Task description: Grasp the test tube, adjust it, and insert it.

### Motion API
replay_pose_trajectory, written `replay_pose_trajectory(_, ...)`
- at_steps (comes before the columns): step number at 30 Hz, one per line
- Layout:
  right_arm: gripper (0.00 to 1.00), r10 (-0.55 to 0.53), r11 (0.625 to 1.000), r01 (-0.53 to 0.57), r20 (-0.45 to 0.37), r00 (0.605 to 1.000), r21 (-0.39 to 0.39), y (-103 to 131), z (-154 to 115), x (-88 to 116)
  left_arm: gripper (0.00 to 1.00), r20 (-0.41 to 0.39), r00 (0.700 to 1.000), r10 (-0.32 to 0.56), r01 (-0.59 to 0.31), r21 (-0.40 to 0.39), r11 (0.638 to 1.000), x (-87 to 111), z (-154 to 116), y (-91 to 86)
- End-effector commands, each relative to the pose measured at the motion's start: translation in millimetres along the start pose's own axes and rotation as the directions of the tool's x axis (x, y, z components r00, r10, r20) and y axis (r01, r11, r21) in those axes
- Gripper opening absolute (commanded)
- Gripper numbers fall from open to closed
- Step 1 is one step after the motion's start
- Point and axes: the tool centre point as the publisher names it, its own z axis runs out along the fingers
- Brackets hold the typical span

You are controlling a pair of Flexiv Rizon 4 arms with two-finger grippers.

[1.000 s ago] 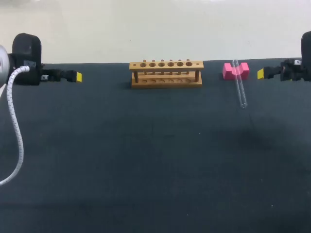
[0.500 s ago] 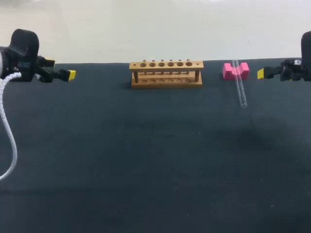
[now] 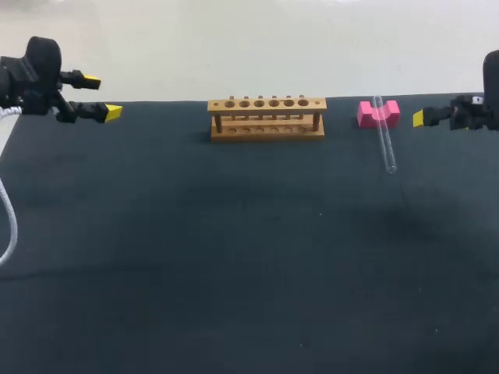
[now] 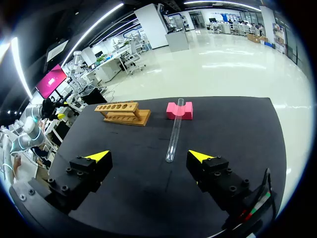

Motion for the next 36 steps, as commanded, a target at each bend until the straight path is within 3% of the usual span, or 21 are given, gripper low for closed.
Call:
replay_pose_trajectory(1, 1.0, 0.0, 1.0, 0.0, 0.0, 1.0, 0.0, 0, 0, 0, 1.0, 0.113, 0.993, 0.028, -0.041, 0.113, 0.993, 2.5, 31, 10.8)
replay_pose_trajectory(5, 1.0, 0.0, 1.0, 0.0, 0.0, 1.0, 0.0, 0, 0, 0, 1.0, 0.146, 0.987, 0.069, -0.088, 0.131, 0.987, 2.0, 48, 7.4)
replay_pose_trajectory(7, 1.0, 0.0, 1.0, 0.0, 0.0, 1.0, 0.0, 0, 0, 0, 0.29, 0.153, 0.986, 0.065, -0.086, 0.137, 0.987, 0.8, 55, 4.7)
replay_pose_trajectory(8, 1.0, 0.0, 1.0, 0.0, 0.0, 1.0, 0.0, 0, 0, 0, 0.0, 0.163, 0.984, 0.07, -0.094, 0.147, 0.985, 0.4, 58, 3.3)
replay_pose_trajectory(19, 1.0, 0.0, 1.0, 0.0, 0.0, 1.0, 0.0, 0, 0, 0, 0.0, 0.199, 0.978, 0.07, -0.111, 0.206, 0.972, -4.8, 82, -13.8)
replay_pose_trajectory(20, 1.0, 0.0, 1.0, 0.0, 0.0, 1.0, 0.0, 0, 0, 0, 0.1, 0.201, 0.977, 0.071, -0.115, 0.214, 0.97, -5.7, 83, -14.5)
replay_pose_trajectory(22, 1.0, 0.0, 1.0, 0.0, 0.0, 1.0, 0.0, 0, 0, 0, 1.0, 0.203, 0.975, 0.088, -0.134, 0.222, 0.966, -6.2, 87, -16.5)
replay_pose_trajectory(36, 1.0, 0.0, 1.0, 0.0, 0.0, 1.0, 0.0, 0, 0, 0, 1.0, 0.211, 0.974, 0.083, -0.133, 0.234, 0.963, -5.4, 109, -21.7)
